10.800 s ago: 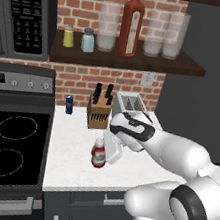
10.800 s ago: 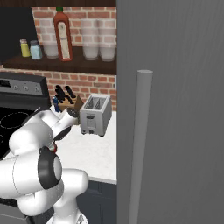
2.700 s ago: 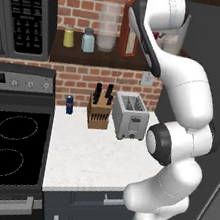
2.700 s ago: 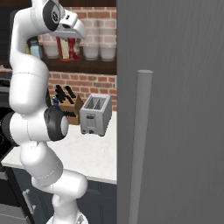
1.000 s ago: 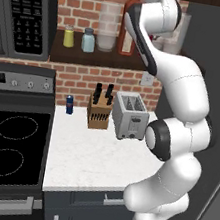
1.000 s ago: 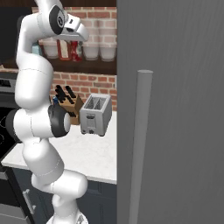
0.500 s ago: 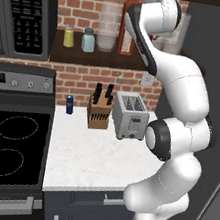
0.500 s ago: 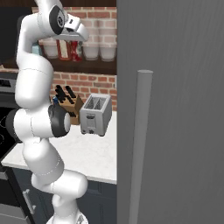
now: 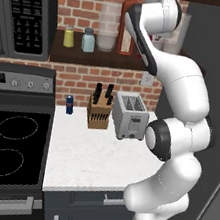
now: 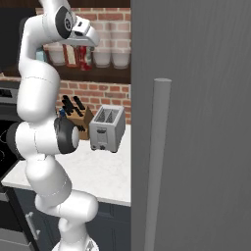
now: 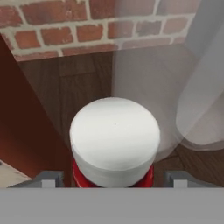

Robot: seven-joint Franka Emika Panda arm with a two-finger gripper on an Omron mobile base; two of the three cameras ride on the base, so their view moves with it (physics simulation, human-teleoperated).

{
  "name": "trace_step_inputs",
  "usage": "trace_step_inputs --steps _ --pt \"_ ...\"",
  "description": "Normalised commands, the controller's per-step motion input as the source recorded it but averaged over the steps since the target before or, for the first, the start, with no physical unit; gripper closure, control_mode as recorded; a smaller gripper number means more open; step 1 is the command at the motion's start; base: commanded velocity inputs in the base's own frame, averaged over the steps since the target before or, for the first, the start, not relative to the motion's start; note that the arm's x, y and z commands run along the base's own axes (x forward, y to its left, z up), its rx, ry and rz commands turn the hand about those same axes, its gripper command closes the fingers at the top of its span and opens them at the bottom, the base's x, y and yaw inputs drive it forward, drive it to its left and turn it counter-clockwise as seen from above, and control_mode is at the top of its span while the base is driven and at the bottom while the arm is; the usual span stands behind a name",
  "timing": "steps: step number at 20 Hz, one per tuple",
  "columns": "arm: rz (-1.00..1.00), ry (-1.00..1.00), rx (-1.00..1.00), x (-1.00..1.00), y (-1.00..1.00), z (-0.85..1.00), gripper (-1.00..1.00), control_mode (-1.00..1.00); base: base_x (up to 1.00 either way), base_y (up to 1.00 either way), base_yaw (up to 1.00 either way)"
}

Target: Put the shaker and condiment bottle from the counter next to their counterparts in the cabinet.

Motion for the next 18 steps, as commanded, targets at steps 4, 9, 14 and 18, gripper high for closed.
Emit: trace_step_inputs --steps 4,9,14,18 --pt "0.0 0.0 0.0 0.0 0.0 -0.01 -1.0 -1.0 0.0 0.0 0.0" --pt "0.0 0.01 -0.01 0.0 0.0 -0.08 -1.0 -1.0 0.0 0.0 0.0" --pt "0.03 0.07 -0.06 -0.26 0.0 -0.23 -1.0 -1.0 0.0 0.0 0.0" --pt "0.04 0.07 -0.05 -0.35 0.0 -0.2 -1.0 -1.0 0.0 0.0 0.0"
